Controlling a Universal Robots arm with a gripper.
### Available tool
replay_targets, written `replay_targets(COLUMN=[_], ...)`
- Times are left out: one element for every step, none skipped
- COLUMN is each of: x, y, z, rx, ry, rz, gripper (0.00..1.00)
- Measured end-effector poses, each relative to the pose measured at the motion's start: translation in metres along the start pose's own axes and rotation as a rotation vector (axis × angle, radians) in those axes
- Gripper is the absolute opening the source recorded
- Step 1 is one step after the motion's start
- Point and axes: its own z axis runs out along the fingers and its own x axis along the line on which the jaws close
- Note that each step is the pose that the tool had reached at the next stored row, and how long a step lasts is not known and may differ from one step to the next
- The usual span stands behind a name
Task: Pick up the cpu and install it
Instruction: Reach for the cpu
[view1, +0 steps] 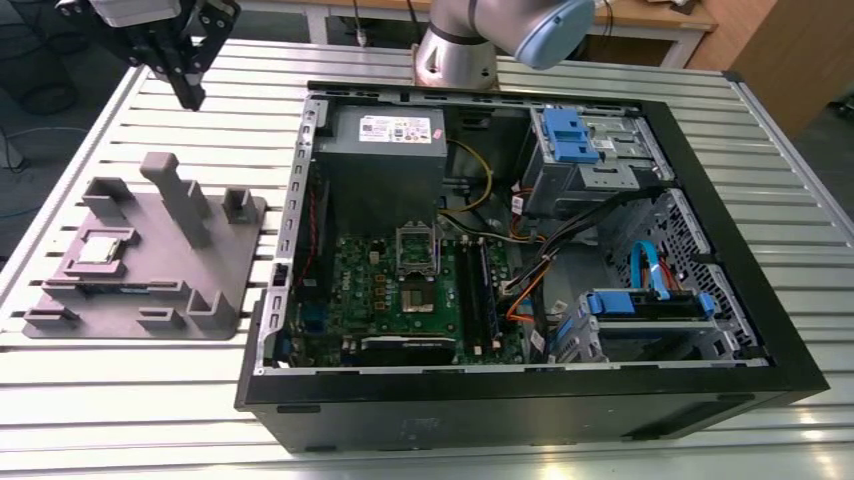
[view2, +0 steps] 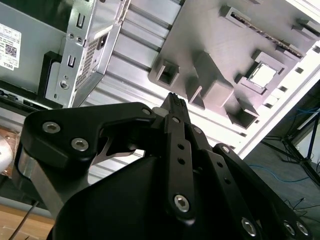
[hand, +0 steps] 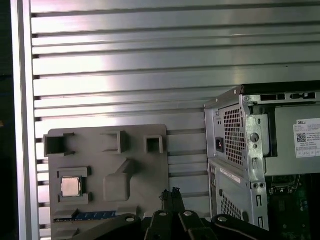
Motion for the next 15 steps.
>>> replay_targets(x=[0.0016,0.0024,0.0030,0.0037,0.0045,0.0170,0.0194,0.0218,0.0244,0.0266,0.0287,0.0309,0.0329,0.0344,0.0361], y=[-0.0001,-0.0002,-0.0002,-0.0003,-0.0004,-0.0015,-0.0017,-0.0019,-0.0021,-0.0023,-0.0024,-0.0026,-0.0028,-0.0029,-0.0030], z=[0.0003,0.0005,0.0007,0.0010,0.0012,0.0049,0.0052,0.0055,0.0058,0.0061,0.0063,0.0066,0.0068,0.0070,0.0072], rx=[0.0000,-0.0001,0.0000,0.0000,0.0000,0.0000,0.0000,0.0000,0.0000,0.0000,0.0000,0.0000,0.0000,0.0000,0.0000], ry=[0.0000,-0.0001,0.0000,0.0000,0.0001,0.0002,0.0000,0.0000,0.0000,0.0000,0.0000,0.0000,0.0001,0.0000,0.0001], rz=[0.000,0.000,0.000,0.000,0.000,0.000,0.000,0.000,0.000,0.000,0.000,0.000,0.000,0.000,0.000], gripper=[0.11,0.11,0.11,0.11,0.11,0.11,0.11,0.11,0.11,0.11,0.11,0.11,0.11,0.11,0.11])
